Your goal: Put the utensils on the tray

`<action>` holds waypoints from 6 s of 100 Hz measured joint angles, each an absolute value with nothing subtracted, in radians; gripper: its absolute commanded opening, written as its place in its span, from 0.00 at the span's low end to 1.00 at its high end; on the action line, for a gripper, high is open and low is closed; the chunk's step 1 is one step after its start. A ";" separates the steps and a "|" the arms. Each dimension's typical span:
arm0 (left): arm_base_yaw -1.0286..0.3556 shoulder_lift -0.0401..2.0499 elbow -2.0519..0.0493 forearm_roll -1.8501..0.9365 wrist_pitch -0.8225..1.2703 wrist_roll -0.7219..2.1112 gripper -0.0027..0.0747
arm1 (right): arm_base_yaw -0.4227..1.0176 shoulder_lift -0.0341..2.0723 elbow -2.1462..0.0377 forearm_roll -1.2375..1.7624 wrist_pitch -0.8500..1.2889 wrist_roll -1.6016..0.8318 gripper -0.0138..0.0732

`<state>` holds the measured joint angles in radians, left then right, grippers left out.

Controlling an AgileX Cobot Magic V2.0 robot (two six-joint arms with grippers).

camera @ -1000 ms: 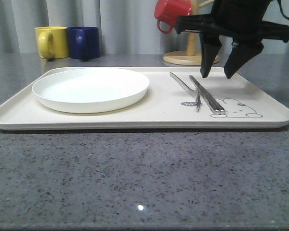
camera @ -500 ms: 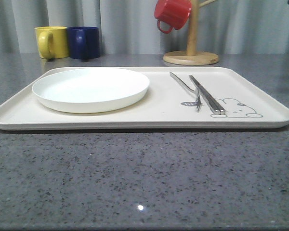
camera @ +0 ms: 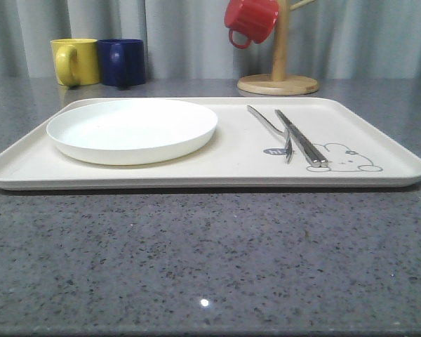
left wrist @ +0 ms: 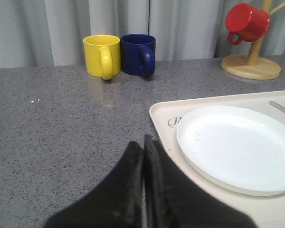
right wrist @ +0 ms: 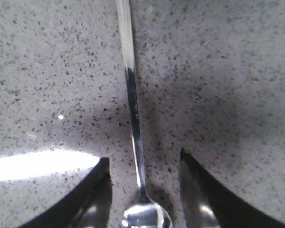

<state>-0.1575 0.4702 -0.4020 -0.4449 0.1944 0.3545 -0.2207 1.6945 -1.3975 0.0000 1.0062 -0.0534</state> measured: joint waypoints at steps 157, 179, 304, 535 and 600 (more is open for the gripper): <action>-0.158 0.470 -0.402 -0.445 0.194 0.355 0.01 | 0.118 1.545 -1.377 0.065 0.987 0.123 0.09; -0.158 0.470 -0.402 -0.445 0.194 0.355 0.01 | 0.262 1.583 -1.336 0.052 0.923 0.231 0.09; -0.158 0.470 -0.402 -0.445 0.194 0.355 0.01 | 0.329 1.715 -1.333 0.000 0.860 0.327 0.51; -0.158 0.470 -0.402 -0.445 0.194 0.355 0.01 | 0.248 0.334 -0.503 -0.177 0.616 0.249 0.08; -0.158 0.470 -0.402 -0.445 0.194 0.355 0.01 | 0.061 0.156 -0.193 -0.036 0.231 0.180 0.08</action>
